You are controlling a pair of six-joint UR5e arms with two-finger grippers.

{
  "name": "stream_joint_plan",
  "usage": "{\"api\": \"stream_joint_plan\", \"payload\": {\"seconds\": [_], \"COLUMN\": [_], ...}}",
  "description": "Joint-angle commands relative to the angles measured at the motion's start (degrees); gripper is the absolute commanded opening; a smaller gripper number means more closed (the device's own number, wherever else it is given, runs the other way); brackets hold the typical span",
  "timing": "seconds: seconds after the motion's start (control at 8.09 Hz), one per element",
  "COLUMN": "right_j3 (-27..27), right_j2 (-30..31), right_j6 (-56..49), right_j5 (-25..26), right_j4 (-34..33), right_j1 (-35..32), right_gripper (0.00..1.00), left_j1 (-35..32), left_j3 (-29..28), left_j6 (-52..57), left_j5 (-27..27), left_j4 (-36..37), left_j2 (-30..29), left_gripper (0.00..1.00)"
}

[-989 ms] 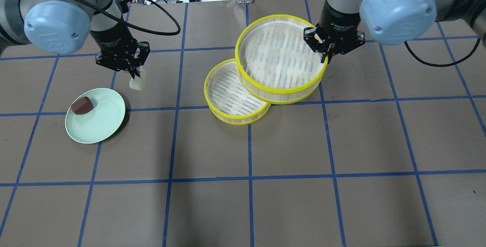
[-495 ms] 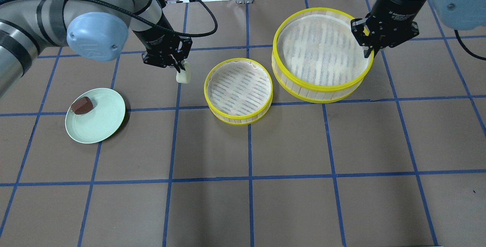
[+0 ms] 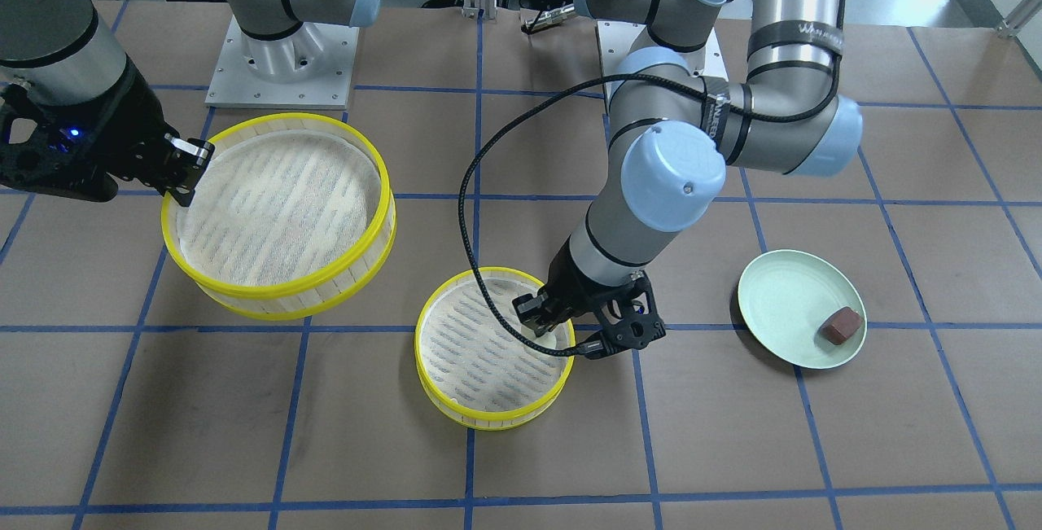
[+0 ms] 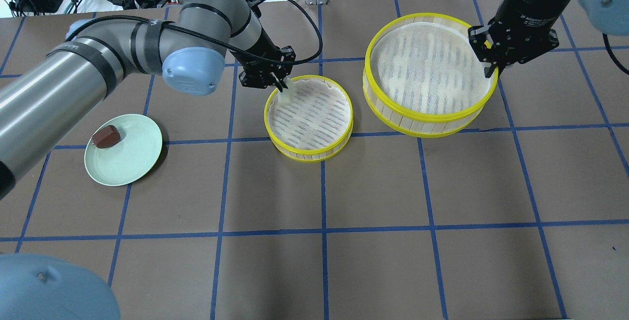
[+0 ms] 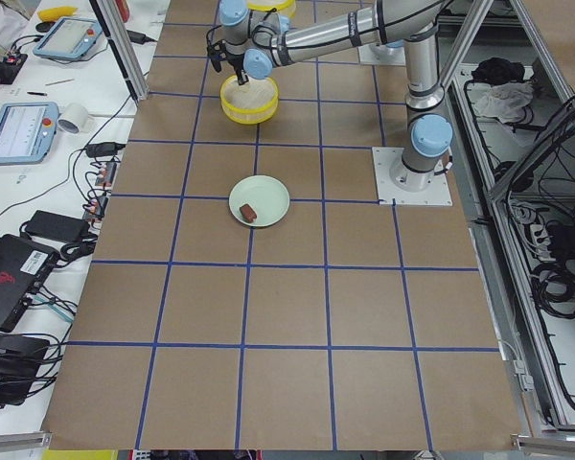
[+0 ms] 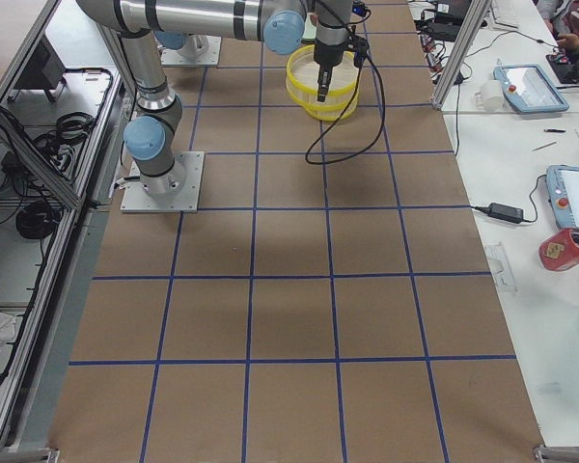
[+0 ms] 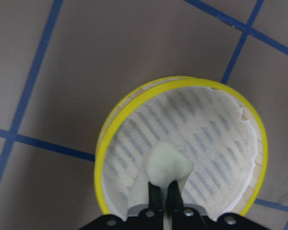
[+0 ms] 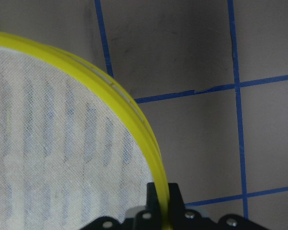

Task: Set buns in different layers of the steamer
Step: 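Lower the white bun into the lower steamer tier with the left gripper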

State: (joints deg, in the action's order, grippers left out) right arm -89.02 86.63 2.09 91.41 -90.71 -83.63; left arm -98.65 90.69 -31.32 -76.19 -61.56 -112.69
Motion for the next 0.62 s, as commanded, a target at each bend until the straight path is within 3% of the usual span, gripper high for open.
{"api": "stream_joint_plan", "payload": {"seconds": [0.0, 0.25, 0.37, 0.49], "right_j3": [-0.01, -0.01, -0.1, -0.1], "right_j2": [0.03, 0.03, 0.11, 0.11], "right_j6": [0.02, -0.07, 0.02, -0.07], "right_j5": [0.17, 0.17, 0.17, 0.17], "right_j4": [0.27, 0.45, 0.36, 0.36], "right_j1": [0.04, 0.04, 0.04, 0.04], "right_gripper": [0.14, 0.14, 0.14, 0.14], "left_j1": [-1.72, -1.72, -1.9, -2.25], "left_j3": [0.19, 0.63, 0.71, 0.72], "left_j6": [-2.08, -2.34, -6.35, -9.26], "left_j5": [1.39, 1.48, 2.0, 1.92], "left_j4": [5.22, 5.14, 5.22, 5.23], "left_j2": [-4.28, -5.52, -5.43, -4.91], "left_gripper": [0.0, 0.06, 0.69, 0.86]}}
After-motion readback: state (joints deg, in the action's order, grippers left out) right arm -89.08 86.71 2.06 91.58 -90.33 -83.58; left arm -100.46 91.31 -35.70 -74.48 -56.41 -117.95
